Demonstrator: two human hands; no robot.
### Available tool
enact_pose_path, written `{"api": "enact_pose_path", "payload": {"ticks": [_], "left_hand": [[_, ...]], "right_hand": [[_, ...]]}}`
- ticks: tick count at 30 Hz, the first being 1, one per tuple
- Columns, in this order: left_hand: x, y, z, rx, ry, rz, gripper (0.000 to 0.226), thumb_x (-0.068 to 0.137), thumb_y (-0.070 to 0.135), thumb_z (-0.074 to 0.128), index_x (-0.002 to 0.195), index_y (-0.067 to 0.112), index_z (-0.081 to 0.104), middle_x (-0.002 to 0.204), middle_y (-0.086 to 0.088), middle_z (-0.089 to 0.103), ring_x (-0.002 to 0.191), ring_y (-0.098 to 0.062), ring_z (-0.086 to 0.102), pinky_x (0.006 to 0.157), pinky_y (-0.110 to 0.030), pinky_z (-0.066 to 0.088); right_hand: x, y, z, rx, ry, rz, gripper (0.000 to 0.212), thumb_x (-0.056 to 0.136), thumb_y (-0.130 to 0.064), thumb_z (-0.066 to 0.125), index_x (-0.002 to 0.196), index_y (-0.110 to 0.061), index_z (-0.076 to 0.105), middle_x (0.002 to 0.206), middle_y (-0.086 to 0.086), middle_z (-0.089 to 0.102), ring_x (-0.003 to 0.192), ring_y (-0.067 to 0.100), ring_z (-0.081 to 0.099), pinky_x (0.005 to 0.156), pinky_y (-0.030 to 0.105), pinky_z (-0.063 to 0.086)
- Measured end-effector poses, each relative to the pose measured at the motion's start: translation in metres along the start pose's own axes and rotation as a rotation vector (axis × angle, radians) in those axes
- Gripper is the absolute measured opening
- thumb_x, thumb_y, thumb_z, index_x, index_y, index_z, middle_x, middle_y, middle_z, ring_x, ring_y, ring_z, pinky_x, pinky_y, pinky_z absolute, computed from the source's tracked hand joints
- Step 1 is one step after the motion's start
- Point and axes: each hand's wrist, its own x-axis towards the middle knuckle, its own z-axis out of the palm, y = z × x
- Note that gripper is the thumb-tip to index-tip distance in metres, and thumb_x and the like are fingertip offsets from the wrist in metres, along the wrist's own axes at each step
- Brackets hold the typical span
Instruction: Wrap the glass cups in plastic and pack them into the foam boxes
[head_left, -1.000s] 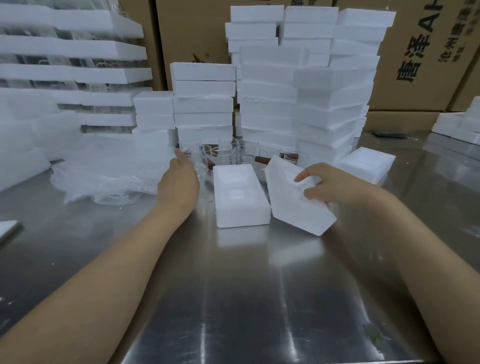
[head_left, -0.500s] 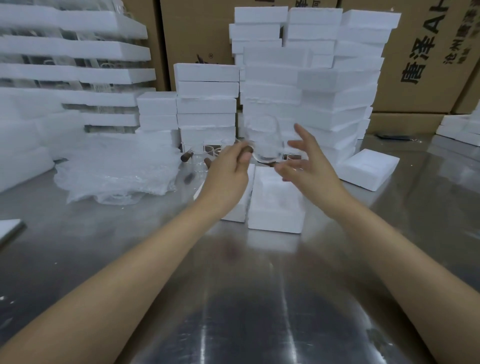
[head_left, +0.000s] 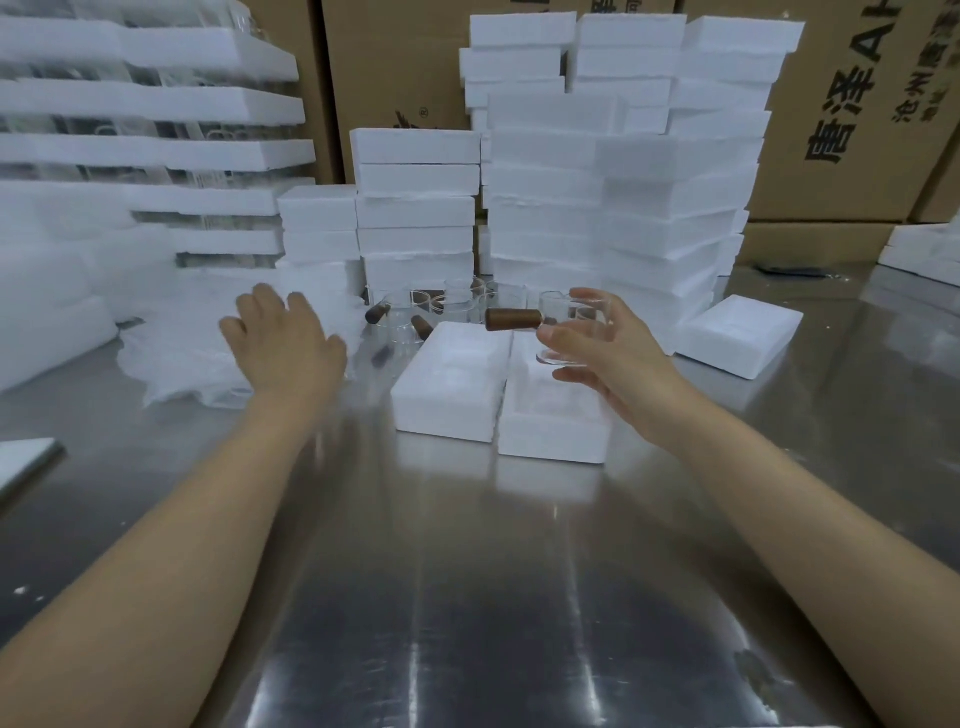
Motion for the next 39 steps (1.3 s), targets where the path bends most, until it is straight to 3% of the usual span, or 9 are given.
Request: {"api": "enact_pose_path", "payload": {"ticks": [5,9,13,17,23,27,30,34,39], "left_hand": [[0.008,-0.011,0.005,0.064,-0.017,-0.006,0.022,0.083,0.001,0.049,0.091,0.008,0.068,0.077,-0.008,0.048,0.078,-0.028,0.043,0.078,-0.037,0.023],[0.008,-0.006,-0.001,-0.071,0.188,0.039,0.031,0.082,-0.01,0.047,0.101,0.002,0.068,0.086,-0.015,0.05,0.08,-0.03,0.042,0.073,-0.035,0.017],[-0.001,0.027,-0.03,-0.457,0.383,0.326,0.036,0.094,-0.003,0.045,0.126,0.002,0.059,0.101,-0.02,0.053,0.09,-0.033,0.049,0.079,-0.038,0.035],[-0.026,0.065,-0.045,-0.823,0.163,0.499,0.03,0.1,0.007,0.042,0.125,0.005,0.058,0.111,-0.013,0.05,0.095,-0.015,0.042,0.078,-0.013,0.031],[-0.038,0.074,-0.036,-0.939,-0.006,0.382,0.024,0.101,0.013,0.046,0.109,0.006,0.068,0.089,0.002,0.047,0.079,-0.006,0.046,0.074,-0.001,0.033],[-0.038,0.072,-0.039,-0.989,-0.011,0.255,0.023,0.1,0.016,0.047,0.102,0.014,0.07,0.1,-0.006,0.06,0.08,-0.001,0.051,0.074,0.002,0.032],[-0.04,0.074,-0.044,-1.088,-0.052,0.227,0.023,0.099,0.011,0.046,0.096,0.02,0.067,0.104,-0.004,0.061,0.083,-0.011,0.058,0.077,-0.003,0.036],[-0.049,0.08,-0.054,-1.251,-0.212,0.322,0.025,0.098,0.005,0.047,0.09,0.016,0.068,0.1,-0.004,0.062,0.073,-0.008,0.055,0.075,-0.02,0.043],[-0.059,0.085,-0.058,-1.305,-0.361,0.518,0.027,0.096,-0.002,0.048,0.085,0.015,0.067,0.084,0.004,0.056,0.065,-0.003,0.052,0.067,-0.014,0.04]], "right_hand": [[-0.002,-0.003,0.003,0.012,-0.007,0.025,0.061,0.078,-0.023,0.077,0.129,-0.023,0.044,0.109,0.006,0.066,0.09,0.019,0.07,0.064,0.02,0.053],[-0.003,-0.005,0.003,-0.043,0.016,0.023,0.062,0.079,-0.028,0.076,0.131,-0.025,0.043,0.108,0.001,0.067,0.086,0.015,0.071,0.06,0.018,0.051],[-0.002,-0.006,0.003,-0.1,0.093,0.043,0.072,0.08,-0.043,0.073,0.139,-0.032,0.034,0.108,-0.007,0.063,0.059,0.009,0.064,0.051,0.019,0.046],[-0.003,-0.011,0.001,0.104,0.116,0.031,0.065,0.081,-0.038,0.073,0.134,-0.042,0.036,0.101,-0.002,0.065,0.062,0.014,0.064,0.056,0.019,0.05],[-0.002,-0.025,-0.01,0.564,0.015,0.069,0.033,0.082,-0.01,0.064,0.112,-0.017,0.05,0.105,0.016,0.051,0.083,0.027,0.064,0.075,0.036,0.057],[-0.007,-0.032,-0.015,-0.021,0.017,0.174,0.046,0.076,-0.058,0.068,0.104,-0.024,0.055,0.105,0.008,0.071,0.056,0.018,0.064,0.05,0.023,0.045],[-0.006,-0.032,-0.015,-0.299,0.073,0.134,0.062,0.072,-0.073,0.058,0.102,-0.019,0.057,0.085,0.003,0.075,0.044,0.011,0.048,0.054,0.026,0.036],[-0.006,-0.028,-0.011,-0.271,0.071,0.135,0.061,0.069,-0.075,0.06,0.09,-0.018,0.056,0.078,0.003,0.074,0.047,0.01,0.048,0.06,0.026,0.041],[-0.003,-0.028,-0.013,-0.028,0.07,0.248,0.061,0.071,-0.07,0.064,0.09,-0.012,0.059,0.082,0.007,0.075,0.053,0.008,0.055,0.052,0.016,0.048]]}}
